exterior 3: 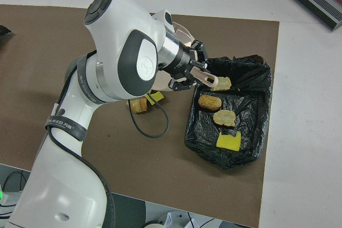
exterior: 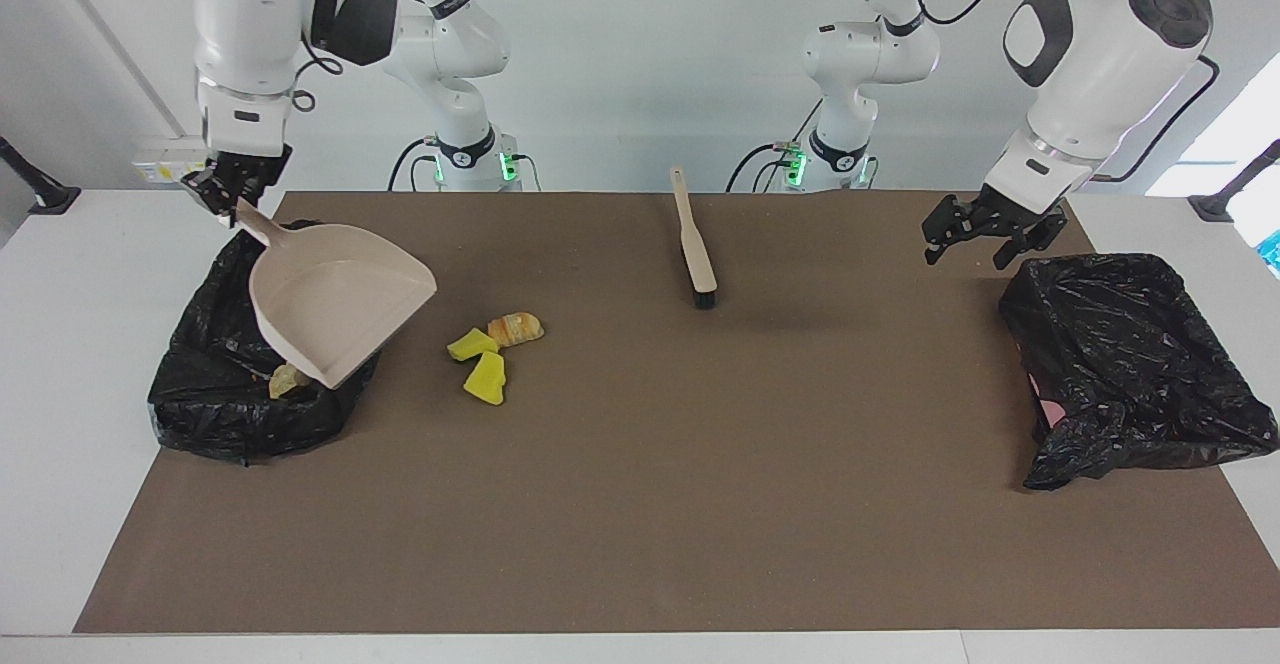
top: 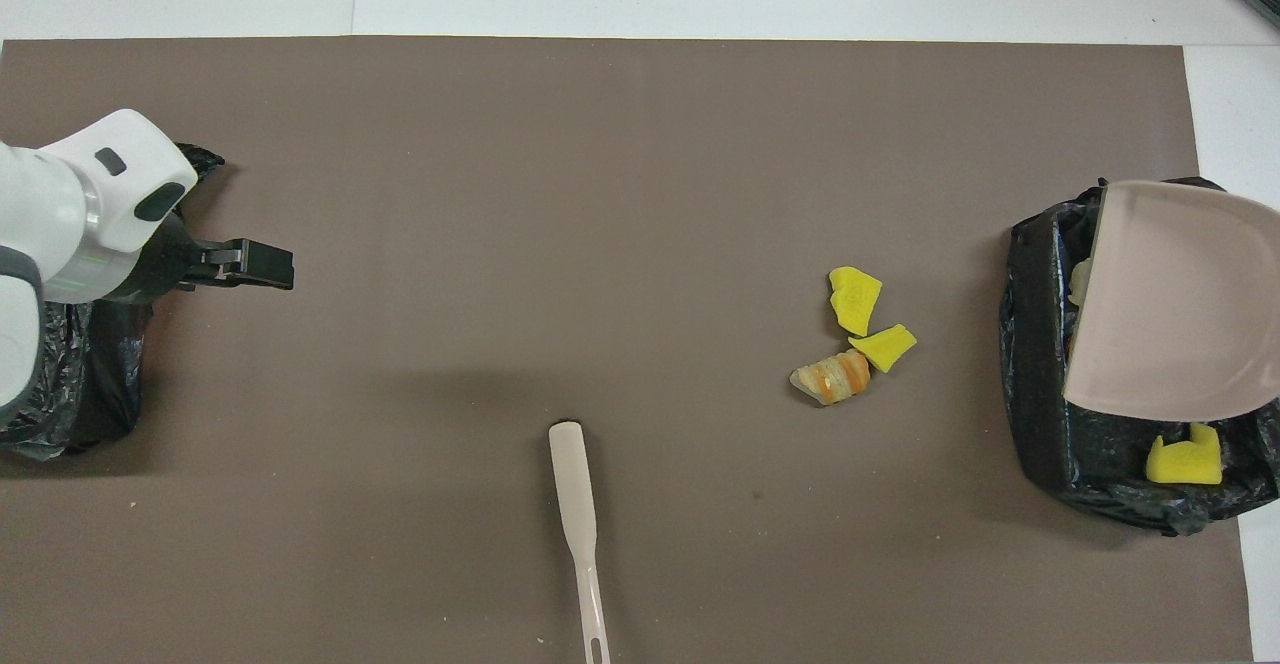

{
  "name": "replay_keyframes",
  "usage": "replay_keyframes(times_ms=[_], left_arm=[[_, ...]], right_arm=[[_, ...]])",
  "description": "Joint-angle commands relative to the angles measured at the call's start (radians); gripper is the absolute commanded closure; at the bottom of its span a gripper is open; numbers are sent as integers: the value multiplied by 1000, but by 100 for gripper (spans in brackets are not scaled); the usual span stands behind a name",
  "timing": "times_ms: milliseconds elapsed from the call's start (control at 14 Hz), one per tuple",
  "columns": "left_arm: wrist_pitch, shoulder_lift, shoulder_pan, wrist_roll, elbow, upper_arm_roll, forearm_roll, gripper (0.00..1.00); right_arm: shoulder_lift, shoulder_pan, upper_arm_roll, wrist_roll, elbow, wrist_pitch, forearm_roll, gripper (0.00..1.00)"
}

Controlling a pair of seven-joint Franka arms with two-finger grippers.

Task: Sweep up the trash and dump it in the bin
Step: 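Tip the dustpan into the bag with the right gripper, then return the dustpan to the mat center with the right gripper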

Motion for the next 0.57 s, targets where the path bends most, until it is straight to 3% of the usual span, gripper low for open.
replay_keyframes(times_ms=[0, 287, 502], left_arm=[[-83, 9, 25, 15, 75, -8, 19, 0], [-149, 25, 39, 34, 128, -9, 48, 0], [-153, 19, 40, 64, 139, -9, 53, 0]], right_arm=[[84, 96, 27, 290, 53, -26, 128, 100], [277, 298, 41, 924, 191, -11, 306, 100], [426, 388, 41, 1166, 286, 41, 407, 100]])
